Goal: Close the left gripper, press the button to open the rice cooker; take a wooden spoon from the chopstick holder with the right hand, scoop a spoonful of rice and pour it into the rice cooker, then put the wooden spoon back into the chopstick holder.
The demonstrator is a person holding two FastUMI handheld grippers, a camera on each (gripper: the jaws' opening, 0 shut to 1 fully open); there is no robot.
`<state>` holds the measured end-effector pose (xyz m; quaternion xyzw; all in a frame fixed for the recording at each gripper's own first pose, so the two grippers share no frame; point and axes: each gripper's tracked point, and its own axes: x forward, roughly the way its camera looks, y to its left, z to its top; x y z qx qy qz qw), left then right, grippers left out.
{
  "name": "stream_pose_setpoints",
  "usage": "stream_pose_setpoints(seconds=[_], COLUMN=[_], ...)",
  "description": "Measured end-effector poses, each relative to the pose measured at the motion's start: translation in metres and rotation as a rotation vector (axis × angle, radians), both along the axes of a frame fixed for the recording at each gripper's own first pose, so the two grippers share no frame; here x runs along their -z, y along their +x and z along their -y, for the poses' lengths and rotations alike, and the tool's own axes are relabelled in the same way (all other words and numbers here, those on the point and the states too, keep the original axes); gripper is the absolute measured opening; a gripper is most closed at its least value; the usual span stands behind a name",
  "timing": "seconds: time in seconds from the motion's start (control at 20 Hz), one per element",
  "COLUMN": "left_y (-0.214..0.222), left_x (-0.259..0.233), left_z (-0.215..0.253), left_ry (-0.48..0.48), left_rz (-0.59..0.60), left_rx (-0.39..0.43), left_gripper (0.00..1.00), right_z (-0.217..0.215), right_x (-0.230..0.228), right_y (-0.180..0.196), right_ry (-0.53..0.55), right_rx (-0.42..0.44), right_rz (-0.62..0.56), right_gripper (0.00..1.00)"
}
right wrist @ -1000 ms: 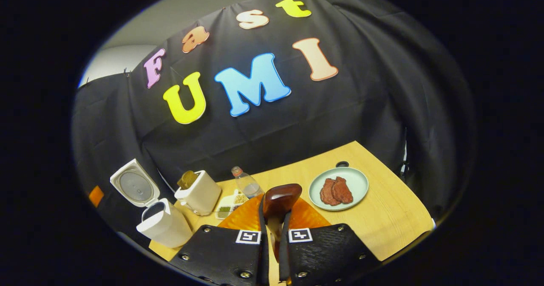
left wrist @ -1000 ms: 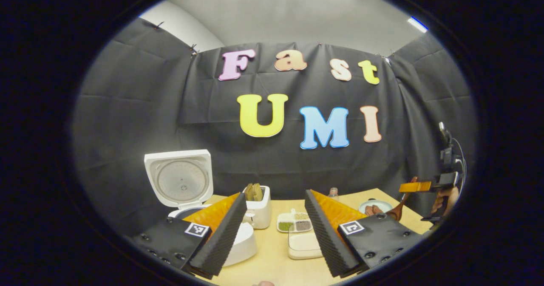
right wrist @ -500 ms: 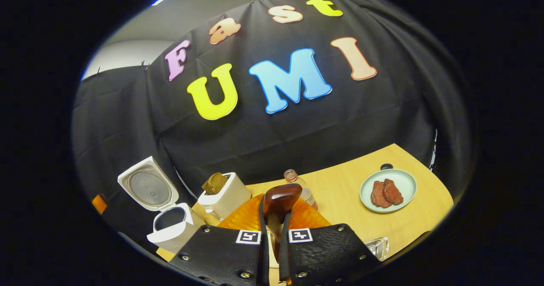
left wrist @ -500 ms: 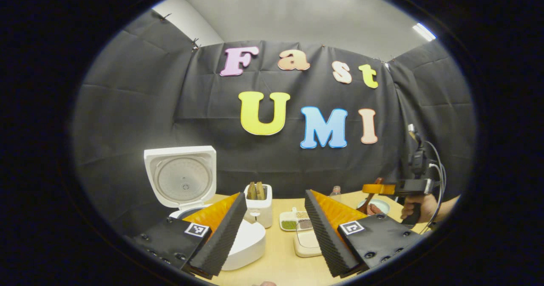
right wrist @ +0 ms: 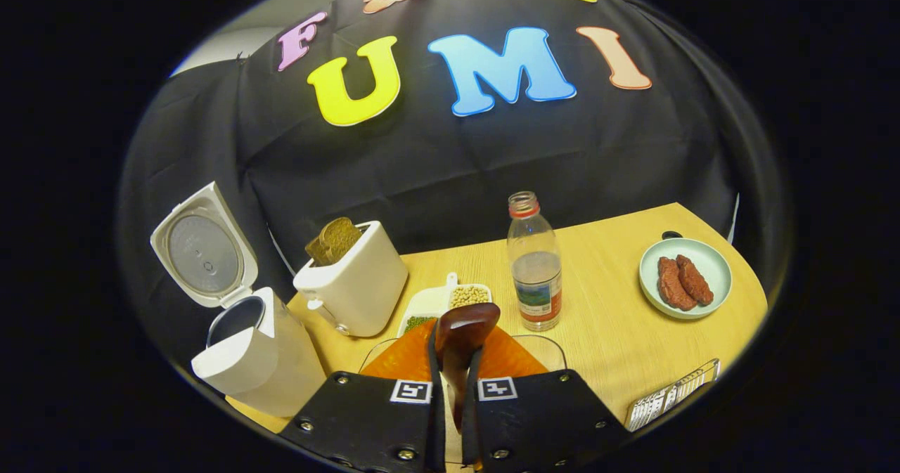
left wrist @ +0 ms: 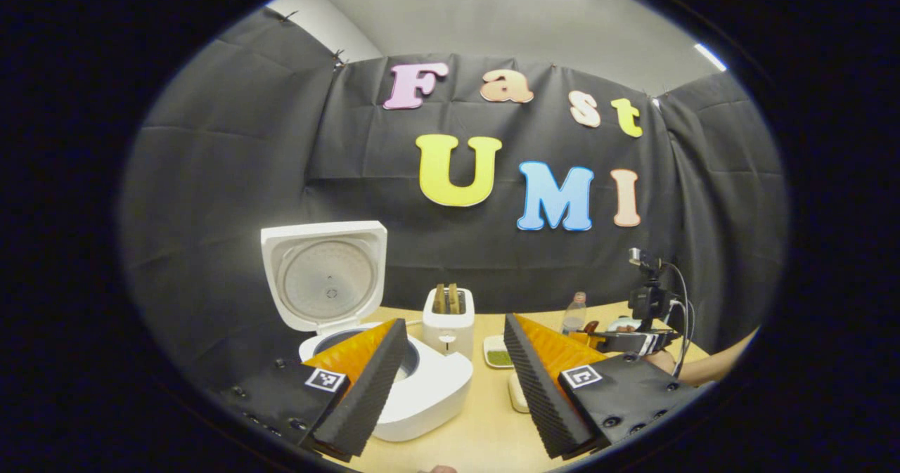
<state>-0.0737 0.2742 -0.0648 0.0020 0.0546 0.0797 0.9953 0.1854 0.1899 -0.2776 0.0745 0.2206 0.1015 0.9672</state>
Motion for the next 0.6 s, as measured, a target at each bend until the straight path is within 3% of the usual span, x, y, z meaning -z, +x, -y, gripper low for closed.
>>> stream_pose_setpoints(seconds=[0.15,0.3,0.45,0.6], left_y=[-0.005,-0.008,-0.009,-0.008], left_x=[0.005,0.014,0.013,0.007], left_z=[-0.007,-0.008,-0.002,0.001], left_ry=[0.004,-0.004,-0.008,-0.003], left_rz=[-0.016,-0.03,-0.023,-0.016], left_rx=[-0.019,-0.025,-0.021,-0.014], left_gripper=[0.92,0.95,0.92,0.95], right_z=[-0.015,-0.021,-0.014,0.014], right_x=[0.0,0.001,0.003,-0.005], right_y=[-0.004,-0.01,-0.011,-0.008], right_ry=[0.067,0.206,0.373,0.575], right_rx=[-0.01,0.004,0.03,0.102], right_rz=[-0.005,-0.042,-0.087,-0.102], right_gripper=[0.09,0.1,0.1,0.1])
